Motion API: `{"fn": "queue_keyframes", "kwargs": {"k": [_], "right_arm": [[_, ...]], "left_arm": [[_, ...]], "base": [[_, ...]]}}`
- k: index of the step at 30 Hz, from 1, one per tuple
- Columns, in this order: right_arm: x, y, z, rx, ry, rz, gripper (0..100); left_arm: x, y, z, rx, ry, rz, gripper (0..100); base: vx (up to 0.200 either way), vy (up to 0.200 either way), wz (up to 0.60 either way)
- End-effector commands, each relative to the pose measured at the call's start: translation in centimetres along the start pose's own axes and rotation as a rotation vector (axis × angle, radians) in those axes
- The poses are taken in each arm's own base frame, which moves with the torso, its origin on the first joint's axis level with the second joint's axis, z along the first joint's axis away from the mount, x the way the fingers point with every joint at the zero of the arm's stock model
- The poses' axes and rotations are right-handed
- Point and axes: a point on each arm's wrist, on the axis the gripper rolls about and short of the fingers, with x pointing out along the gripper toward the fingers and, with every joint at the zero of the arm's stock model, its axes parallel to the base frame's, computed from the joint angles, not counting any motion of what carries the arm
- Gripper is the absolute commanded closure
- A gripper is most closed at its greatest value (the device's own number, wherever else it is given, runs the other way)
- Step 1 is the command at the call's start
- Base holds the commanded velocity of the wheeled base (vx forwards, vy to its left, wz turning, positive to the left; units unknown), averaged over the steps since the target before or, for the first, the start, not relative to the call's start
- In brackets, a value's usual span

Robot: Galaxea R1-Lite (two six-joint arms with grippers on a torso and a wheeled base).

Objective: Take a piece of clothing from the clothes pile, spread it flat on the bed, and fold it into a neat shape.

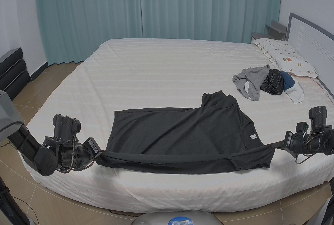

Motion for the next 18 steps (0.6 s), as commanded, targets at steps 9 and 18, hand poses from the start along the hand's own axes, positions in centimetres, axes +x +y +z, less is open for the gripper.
{"fn": "queue_keyframes", "kwargs": {"k": [9, 18], "right_arm": [[0.7, 0.2, 0.7, 0.019, -0.006, 0.013, 100], [4.7, -0.6, 2.2, 0.048, 0.037, 0.002, 100]], "left_arm": [[1.0, -0.6, 0.9, -0.009, 0.003, -0.004, 100], [5.8, -0.8, 1.6, -0.023, 0.024, 0.026, 100]], "base": [[0.000, 0.000, 0.00], [0.000, 0.000, 0.00]]}}
